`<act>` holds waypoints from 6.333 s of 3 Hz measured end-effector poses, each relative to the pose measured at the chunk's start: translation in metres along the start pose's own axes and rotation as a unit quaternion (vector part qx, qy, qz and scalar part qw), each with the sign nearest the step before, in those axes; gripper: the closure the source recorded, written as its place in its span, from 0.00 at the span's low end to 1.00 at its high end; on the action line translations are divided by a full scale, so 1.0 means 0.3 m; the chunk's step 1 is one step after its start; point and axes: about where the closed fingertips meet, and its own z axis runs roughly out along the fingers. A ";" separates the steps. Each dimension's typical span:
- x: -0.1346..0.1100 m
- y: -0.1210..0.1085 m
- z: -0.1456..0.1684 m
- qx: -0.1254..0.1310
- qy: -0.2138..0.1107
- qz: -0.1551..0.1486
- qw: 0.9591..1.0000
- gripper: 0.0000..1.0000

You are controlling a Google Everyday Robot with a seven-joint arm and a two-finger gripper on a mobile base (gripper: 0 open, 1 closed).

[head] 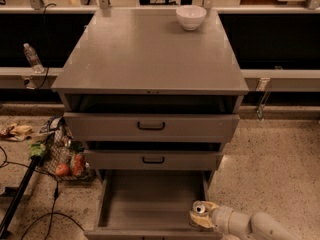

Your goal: Pick redbull can from bottom drawer and place on counter

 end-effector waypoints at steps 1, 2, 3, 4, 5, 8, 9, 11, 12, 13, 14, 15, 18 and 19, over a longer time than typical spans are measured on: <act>-0.156 0.020 -0.215 0.034 -0.020 0.003 0.999 1.00; -0.443 0.009 -0.432 0.081 -0.043 -0.030 0.995 1.00; -0.646 -0.019 -0.524 0.087 -0.062 -0.040 0.994 1.00; -0.646 -0.019 -0.524 0.087 -0.062 -0.040 0.994 1.00; -0.779 0.022 -0.606 0.097 -0.067 -0.068 0.991 1.00; -1.500 0.395 -0.872 0.082 -0.016 -0.170 0.982 1.00; -1.592 0.427 -0.892 0.072 -0.019 -0.189 0.979 1.00; -1.731 0.398 -0.896 0.067 -0.009 -0.207 0.976 1.00; -1.940 0.348 -0.857 0.044 -0.009 -0.235 0.971 1.00; -2.138 0.311 -0.801 0.022 -0.010 -0.263 0.964 1.00; -2.280 0.250 -0.708 -0.002 -0.010 -0.270 0.963 1.00; -2.374 0.167 -0.560 -0.031 -0.006 -0.254 0.967 1.00; -2.370 -0.072 -0.169 -0.061 0.004 -0.178 0.982 1.00; -2.339 -0.110 -0.111 -0.064 -0.004 -0.171 0.983 0.82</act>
Offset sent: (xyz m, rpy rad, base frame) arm 0.0066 -0.0888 0.2678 -0.0810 -0.2507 -0.1871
